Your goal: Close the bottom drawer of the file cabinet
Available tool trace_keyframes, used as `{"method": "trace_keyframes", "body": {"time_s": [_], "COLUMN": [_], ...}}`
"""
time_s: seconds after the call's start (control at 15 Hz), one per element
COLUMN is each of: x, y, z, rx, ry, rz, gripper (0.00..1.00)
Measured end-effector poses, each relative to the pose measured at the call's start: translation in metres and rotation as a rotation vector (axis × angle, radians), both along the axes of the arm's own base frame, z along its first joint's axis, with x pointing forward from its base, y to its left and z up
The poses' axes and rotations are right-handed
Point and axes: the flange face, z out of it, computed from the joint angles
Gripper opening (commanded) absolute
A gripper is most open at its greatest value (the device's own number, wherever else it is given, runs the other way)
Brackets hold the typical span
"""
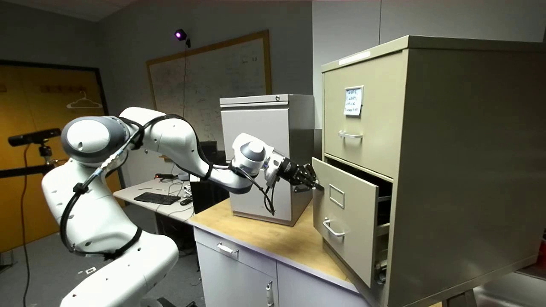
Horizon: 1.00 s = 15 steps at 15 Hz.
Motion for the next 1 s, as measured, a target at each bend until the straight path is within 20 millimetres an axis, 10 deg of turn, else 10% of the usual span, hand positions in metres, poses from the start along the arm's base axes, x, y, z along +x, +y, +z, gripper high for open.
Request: {"method": "trace_keyframes", "body": {"time_s": [1.0], "x": [0.018], "y": [0.010], "z": [-0.020], "rx": [-0.216], "ry": [0.132], "rz": [0.006], "gripper": [0.00]}}
